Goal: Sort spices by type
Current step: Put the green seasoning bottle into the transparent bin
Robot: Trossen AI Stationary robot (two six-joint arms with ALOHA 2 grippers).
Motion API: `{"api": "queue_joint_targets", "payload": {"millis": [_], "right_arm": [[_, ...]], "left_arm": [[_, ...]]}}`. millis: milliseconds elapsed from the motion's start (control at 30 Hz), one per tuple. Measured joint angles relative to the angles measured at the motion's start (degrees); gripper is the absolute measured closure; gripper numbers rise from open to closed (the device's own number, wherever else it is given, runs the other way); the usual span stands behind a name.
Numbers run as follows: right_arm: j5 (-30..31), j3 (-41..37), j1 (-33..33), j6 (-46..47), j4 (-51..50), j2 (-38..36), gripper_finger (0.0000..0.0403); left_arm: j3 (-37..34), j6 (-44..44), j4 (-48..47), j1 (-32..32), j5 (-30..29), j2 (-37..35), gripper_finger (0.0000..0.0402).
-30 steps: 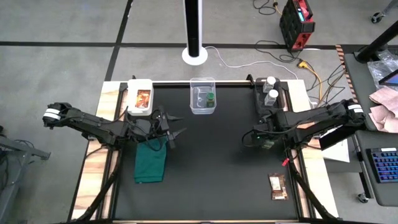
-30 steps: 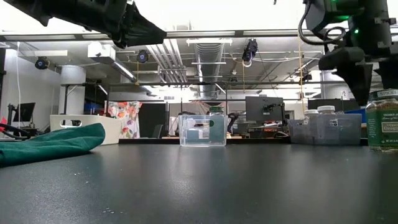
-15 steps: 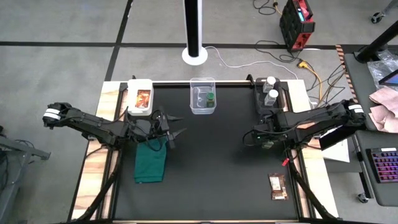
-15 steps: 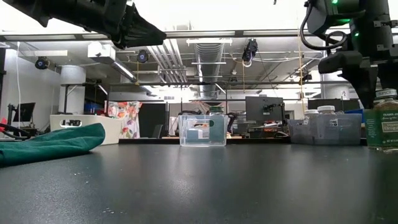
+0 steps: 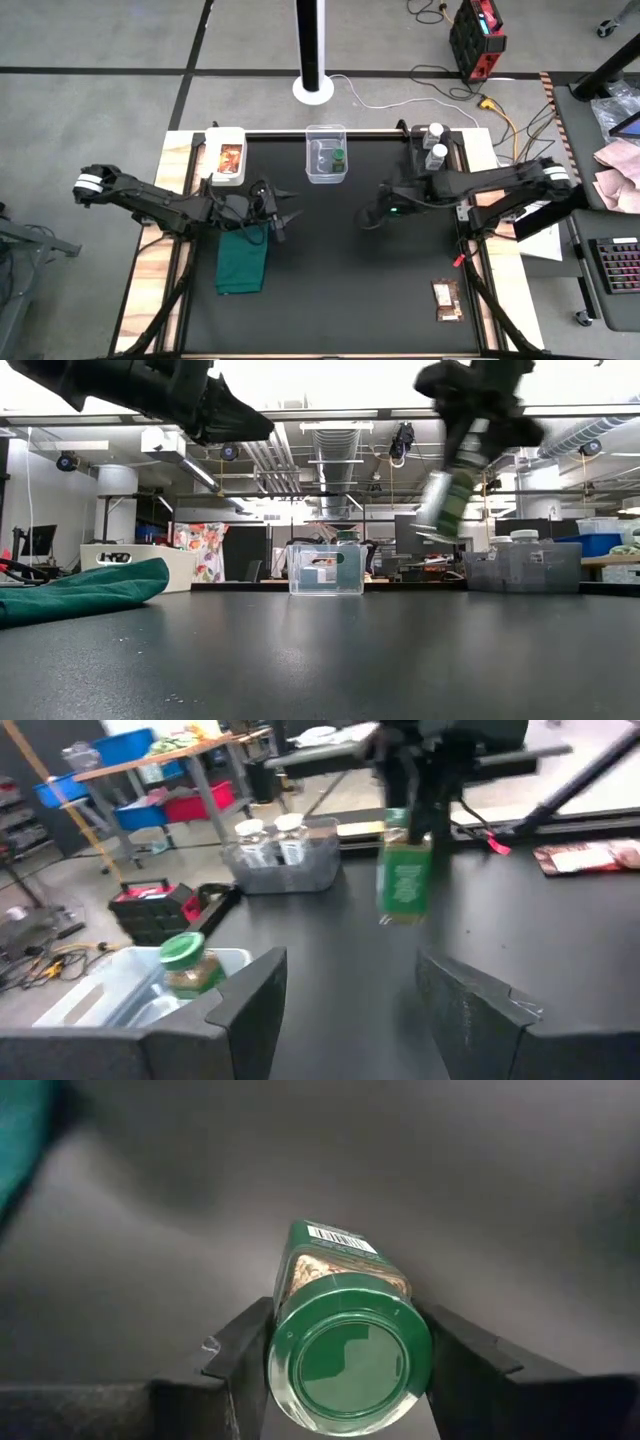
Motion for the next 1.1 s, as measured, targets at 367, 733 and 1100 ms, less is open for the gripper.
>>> {"api": "queue_joint_targets", "payload": {"millis": [367,733,1100], "right_arm": [[5.9,13.8,-0.4,-20.1,5.4,19.0,0.0207],[7.4,19.5,-0.4,-29.1,13.1,23.0,0.0207],[4.6,19.8,-0.4,-30.3,15.4,22.1,0.0207]], "left_arm": [[0.0,2.4,5.1,-1.1,1.2,9.7,0.0190],[0.0,3.6,10.1,-1.2,-6.9,17.4,0.0106],[2.9,7.1,12.3,-0.9,-8.7,23.0,0.0084]]}}
